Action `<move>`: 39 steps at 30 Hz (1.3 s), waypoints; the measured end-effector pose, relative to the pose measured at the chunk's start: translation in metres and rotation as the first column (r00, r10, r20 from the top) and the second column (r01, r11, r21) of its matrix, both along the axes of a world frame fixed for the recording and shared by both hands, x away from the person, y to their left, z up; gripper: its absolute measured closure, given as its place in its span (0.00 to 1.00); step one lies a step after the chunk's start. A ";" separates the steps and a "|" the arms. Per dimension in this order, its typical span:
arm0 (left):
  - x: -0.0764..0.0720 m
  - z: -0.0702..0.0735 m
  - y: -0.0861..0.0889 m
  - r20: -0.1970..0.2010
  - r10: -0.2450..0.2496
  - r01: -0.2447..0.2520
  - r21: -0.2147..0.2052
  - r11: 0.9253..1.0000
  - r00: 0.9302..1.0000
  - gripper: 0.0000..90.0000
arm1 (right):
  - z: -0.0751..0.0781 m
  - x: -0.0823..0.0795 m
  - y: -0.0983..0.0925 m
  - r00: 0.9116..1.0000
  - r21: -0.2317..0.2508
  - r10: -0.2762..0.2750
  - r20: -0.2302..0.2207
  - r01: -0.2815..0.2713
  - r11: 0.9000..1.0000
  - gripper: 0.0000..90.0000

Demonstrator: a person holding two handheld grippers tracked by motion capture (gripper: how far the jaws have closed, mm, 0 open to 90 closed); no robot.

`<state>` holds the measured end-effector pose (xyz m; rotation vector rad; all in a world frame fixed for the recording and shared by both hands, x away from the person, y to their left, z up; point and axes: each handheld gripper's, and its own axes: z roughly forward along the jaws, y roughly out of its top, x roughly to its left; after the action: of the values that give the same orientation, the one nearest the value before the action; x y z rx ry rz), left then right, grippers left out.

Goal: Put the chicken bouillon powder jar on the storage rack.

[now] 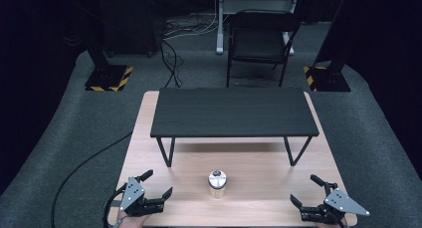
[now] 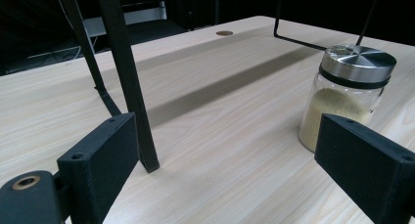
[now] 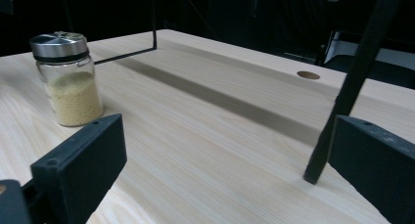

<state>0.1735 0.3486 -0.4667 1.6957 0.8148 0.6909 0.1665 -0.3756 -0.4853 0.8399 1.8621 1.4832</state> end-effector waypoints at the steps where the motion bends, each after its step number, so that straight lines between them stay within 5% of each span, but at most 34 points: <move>1: 0.000 0.000 0.000 0.000 0.002 -0.002 -0.002 1.000 1.000 0.10 | 0.000 0.000 0.001 1.000 -0.001 0.005 -0.001 -0.005 1.000 0.00; 10: 0.000 -0.001 0.002 0.002 0.003 -0.003 -0.013 1.000 1.000 0.10 | -0.004 0.020 0.024 0.991 0.080 0.131 -0.040 -0.128 0.989 0.00; 22: -0.001 -0.002 0.007 0.006 0.011 -0.011 -0.029 1.000 1.000 0.10 | -0.009 0.085 0.095 0.930 0.021 0.354 -0.098 -0.353 0.935 0.00; 31: -0.001 -0.002 0.008 0.006 0.010 -0.010 -0.030 0.999 1.000 0.10 | -0.027 0.110 0.144 0.905 0.055 0.404 -0.131 -0.400 0.915 0.00; 39: -0.001 -0.002 0.008 0.006 0.008 -0.008 -0.029 1.000 1.000 0.10 | -0.037 0.122 0.172 0.897 0.076 0.418 -0.141 -0.411 0.908 0.01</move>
<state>0.1720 0.3564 -0.4685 1.6648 0.8243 0.6864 0.2883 -0.2034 -0.5225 0.6121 2.2354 1.7609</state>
